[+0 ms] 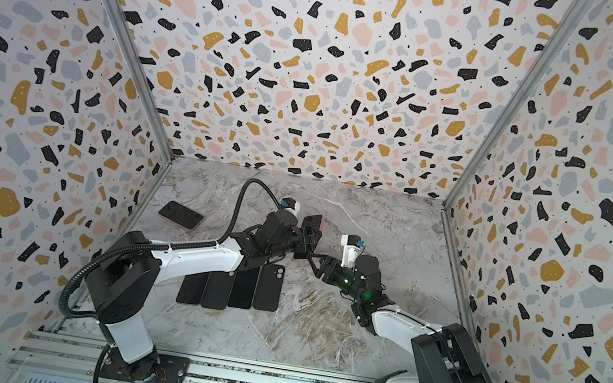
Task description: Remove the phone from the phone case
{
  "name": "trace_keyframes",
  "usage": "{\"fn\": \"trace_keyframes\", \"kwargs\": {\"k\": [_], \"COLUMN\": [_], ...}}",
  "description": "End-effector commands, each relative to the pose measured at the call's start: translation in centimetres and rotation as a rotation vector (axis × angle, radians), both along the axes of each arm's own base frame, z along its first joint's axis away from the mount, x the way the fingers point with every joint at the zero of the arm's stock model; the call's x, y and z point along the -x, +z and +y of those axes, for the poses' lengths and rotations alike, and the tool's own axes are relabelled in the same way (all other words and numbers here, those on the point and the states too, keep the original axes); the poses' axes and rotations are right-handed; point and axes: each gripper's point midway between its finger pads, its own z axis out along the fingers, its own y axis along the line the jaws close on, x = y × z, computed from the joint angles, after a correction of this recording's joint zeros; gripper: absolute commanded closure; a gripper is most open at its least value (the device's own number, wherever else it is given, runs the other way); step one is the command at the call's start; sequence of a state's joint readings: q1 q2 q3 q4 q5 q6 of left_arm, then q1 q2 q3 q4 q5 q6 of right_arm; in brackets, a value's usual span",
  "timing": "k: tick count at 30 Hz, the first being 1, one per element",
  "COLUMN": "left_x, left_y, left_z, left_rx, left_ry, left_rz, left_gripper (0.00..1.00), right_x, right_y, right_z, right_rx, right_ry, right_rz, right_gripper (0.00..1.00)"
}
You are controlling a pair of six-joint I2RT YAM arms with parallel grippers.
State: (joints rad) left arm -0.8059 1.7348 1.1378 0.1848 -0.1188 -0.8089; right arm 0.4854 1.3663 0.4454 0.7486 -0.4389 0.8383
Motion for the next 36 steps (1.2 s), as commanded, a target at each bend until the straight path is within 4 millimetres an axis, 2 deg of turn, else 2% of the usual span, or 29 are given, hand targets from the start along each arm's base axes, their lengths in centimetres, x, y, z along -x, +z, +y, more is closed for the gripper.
{"fn": "trace_keyframes", "kwargs": {"k": [1, 6, 15, 22, 25, 32, 36], "left_x": [0.0, 0.8, 1.7, 3.1, 3.6, 4.6, 4.8], "left_y": [3.7, 3.1, 3.6, 4.6, 5.3, 7.8, 9.6], "left_z": [-0.8, -1.6, -2.1, -2.7, -2.6, -2.6, -1.3], "left_rx": [0.101, 0.117, 0.134, 0.236, 0.283, 0.359, 0.331], "left_ry": [0.024, 0.019, 0.04, 0.05, 0.044, -0.001, 0.006], "left_rz": [-0.093, -0.087, -0.115, -0.142, -0.156, -0.209, -0.285], "left_gripper": [0.49, 0.5, 0.52, 0.51, 0.44, 0.19, 0.01], "right_x": [-0.3, -0.4, -0.3, 0.2, 0.6, 1.4, 1.9], "right_y": [1.3, 1.2, 1.7, 2.7, 3.4, 4.8, 5.7], "right_z": [0.2, 0.2, 0.0, -0.2, -0.3, -0.5, -0.7], "right_rx": [-0.039, -0.046, -0.062, -0.068, -0.065, -0.04, -0.024], "right_ry": [-0.015, -0.02, -0.038, -0.04, -0.031, -0.003, 0.026], "right_rz": [-0.03, -0.022, -0.008, -0.014, -0.029, -0.066, -0.093], "right_gripper": [0.34, 0.41, 0.82, 1.0, 1.0, 1.0, 1.0]}}
